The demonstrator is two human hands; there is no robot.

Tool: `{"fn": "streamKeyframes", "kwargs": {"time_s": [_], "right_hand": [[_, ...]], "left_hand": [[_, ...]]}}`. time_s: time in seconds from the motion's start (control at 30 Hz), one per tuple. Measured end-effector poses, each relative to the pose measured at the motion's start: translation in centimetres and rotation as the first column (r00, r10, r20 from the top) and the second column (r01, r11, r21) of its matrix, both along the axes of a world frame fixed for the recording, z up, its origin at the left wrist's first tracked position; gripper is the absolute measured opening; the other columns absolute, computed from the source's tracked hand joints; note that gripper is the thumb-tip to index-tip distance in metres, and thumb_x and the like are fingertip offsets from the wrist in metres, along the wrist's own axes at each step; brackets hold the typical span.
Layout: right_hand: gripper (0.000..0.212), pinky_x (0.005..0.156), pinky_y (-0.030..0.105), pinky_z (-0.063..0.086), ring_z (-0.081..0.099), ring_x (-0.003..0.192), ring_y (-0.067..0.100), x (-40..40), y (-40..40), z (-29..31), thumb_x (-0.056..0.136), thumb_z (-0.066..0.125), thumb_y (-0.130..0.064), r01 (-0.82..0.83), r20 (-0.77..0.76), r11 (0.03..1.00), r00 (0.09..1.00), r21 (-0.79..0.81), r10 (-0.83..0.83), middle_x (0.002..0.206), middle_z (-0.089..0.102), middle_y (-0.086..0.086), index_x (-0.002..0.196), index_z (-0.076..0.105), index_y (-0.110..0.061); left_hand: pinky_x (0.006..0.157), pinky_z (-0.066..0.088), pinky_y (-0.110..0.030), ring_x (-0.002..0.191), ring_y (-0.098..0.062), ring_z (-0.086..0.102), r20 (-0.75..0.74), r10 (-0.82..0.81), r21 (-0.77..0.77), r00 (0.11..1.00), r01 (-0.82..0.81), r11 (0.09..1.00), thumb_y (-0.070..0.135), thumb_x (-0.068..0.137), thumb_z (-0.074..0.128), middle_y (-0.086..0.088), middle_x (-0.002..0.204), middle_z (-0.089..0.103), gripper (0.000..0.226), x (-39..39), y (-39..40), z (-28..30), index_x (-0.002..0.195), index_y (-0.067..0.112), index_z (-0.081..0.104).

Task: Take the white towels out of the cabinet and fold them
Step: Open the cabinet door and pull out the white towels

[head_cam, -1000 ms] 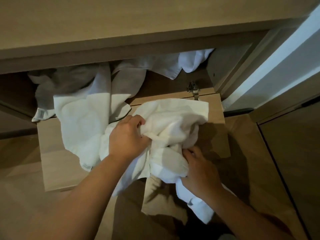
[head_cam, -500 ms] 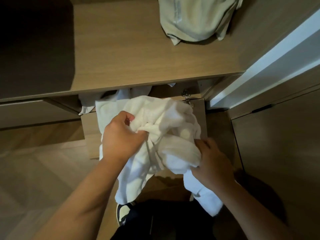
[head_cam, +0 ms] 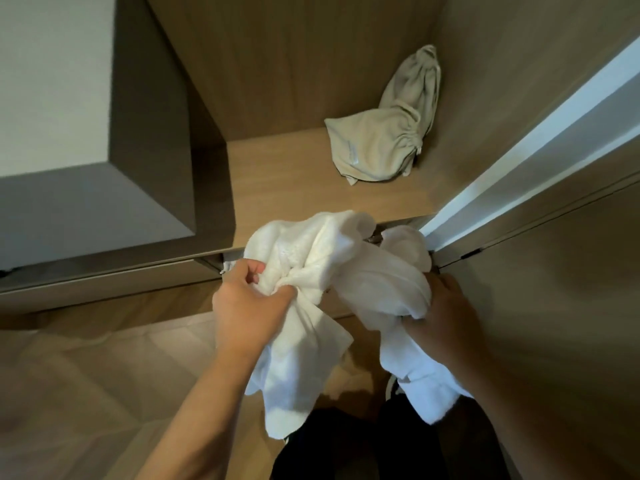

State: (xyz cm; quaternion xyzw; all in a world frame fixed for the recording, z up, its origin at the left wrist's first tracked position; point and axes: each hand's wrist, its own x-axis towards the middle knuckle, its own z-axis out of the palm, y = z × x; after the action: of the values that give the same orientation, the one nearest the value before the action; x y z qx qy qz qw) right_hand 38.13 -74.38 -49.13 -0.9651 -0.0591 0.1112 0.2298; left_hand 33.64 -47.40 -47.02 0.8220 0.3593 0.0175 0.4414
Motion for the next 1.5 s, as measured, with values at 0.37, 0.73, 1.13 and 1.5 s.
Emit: {"fn": "streamKeyframes", "kwargs": {"time_s": [0.37,0.73,1.13,1.5], "right_hand": [[0.053,0.066,0.025,0.037,0.053,0.075,0.020,-4.2,5.1,11.5,0.065,0.087,-0.027,0.050,0.155,0.996,0.986,0.076,-0.061,0.087,0.047,-0.006,0.109,0.064,-0.010],[0.034,0.076,0.022,0.044,0.060,0.092,0.019,-1.1,8.4,16.9,0.075,0.078,-0.017,0.137,-0.103,0.939,0.989,0.315,-0.110,0.096,0.062,-0.003,0.105,0.062,-0.022],[0.038,0.079,0.029,0.047,0.059,0.090,0.015,7.4,14.4,26.4,0.075,0.075,-0.003,-0.037,0.043,0.866,0.999,0.498,0.019,0.095,0.065,-0.005,0.103,0.062,-0.026],[0.032,0.058,0.017,0.042,0.059,0.073,0.002,10.9,24.0,27.2,0.074,0.083,-0.019,0.159,-0.027,0.856,0.985,0.492,-0.168,0.084,0.064,-0.013,0.093,0.060,-0.030]], "left_hand": [[0.059,0.039,-0.022,0.075,-0.009,0.056,0.110,0.061,-0.106,0.992,-0.049,0.993,0.019,0.067,0.083,0.005,0.082,0.063,0.033,-5.4,4.3,11.2,0.087,0.025,0.058],[0.061,0.039,-0.019,0.077,-0.009,0.058,0.261,0.180,-0.147,0.948,-0.145,0.978,0.021,0.068,0.083,0.010,0.083,0.063,0.033,-3.3,6.1,18.9,0.084,0.033,0.057],[0.059,0.039,-0.021,0.077,-0.004,0.055,0.467,0.162,0.035,0.869,-0.201,0.979,0.028,0.064,0.081,0.014,0.084,0.060,0.034,4.7,12.7,28.1,0.087,0.034,0.057],[0.062,0.040,-0.024,0.075,-0.007,0.055,0.448,-0.119,0.396,0.886,-0.078,0.915,0.032,0.064,0.073,0.014,0.084,0.059,0.029,12.1,29.6,31.0,0.088,0.031,0.056]]}}
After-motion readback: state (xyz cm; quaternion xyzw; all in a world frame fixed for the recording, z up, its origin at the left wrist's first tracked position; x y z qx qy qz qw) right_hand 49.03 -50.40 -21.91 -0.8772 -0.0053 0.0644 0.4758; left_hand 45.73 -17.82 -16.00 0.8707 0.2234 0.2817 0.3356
